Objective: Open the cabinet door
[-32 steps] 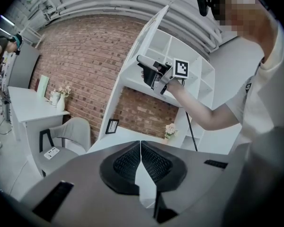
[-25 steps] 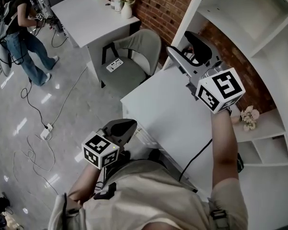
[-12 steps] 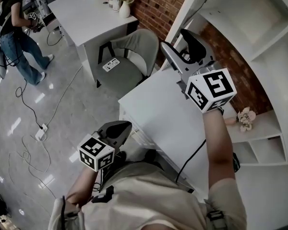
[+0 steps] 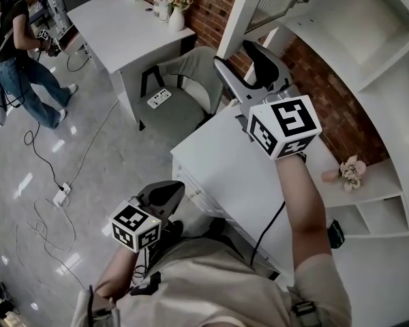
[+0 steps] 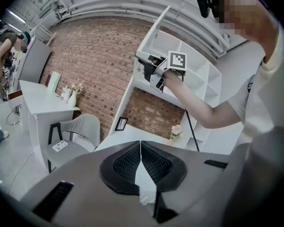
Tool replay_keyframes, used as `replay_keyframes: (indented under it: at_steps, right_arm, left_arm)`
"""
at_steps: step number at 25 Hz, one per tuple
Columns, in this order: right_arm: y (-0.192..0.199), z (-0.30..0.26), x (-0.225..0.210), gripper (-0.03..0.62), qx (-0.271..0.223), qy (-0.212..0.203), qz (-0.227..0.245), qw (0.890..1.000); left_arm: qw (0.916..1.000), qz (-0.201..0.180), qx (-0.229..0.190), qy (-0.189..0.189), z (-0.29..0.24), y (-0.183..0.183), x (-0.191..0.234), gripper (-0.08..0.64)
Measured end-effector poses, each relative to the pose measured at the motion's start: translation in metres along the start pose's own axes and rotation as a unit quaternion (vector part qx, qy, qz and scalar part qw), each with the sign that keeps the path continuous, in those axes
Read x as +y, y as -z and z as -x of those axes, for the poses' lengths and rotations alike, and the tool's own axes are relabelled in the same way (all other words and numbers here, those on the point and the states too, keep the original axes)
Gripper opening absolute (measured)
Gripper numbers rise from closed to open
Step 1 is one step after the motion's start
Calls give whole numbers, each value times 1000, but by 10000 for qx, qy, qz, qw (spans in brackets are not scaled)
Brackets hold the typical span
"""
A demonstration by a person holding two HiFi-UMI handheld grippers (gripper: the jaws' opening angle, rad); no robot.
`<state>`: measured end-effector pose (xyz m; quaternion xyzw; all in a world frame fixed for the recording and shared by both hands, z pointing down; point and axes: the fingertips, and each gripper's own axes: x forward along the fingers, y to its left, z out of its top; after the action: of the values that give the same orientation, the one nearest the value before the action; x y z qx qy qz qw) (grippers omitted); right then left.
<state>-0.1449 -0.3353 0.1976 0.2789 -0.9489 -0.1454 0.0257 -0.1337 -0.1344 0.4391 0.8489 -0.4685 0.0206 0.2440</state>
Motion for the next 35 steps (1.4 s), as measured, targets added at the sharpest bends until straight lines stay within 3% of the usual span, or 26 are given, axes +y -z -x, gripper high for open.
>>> replay_keyframes:
  at_steps: [12,21,31,35]
  right_arm:
    - [0,-36,2,281,77,303,31,9995]
    - [0,-38,2,281,6,401,-1,9992]
    - [1,-39,2,281,135,250,-53,9996]
    - [-1,-38,3,279,179,79,-379,9991]
  left_arm:
    - [9994,162,-70,-289,21,3,20,20]
    - [9996,127,-19,-248,25,6,24,20]
    - [9999,33,9,-104,24,3,19,20]
    - [10000,-19,20,-66,27,3,17,20]
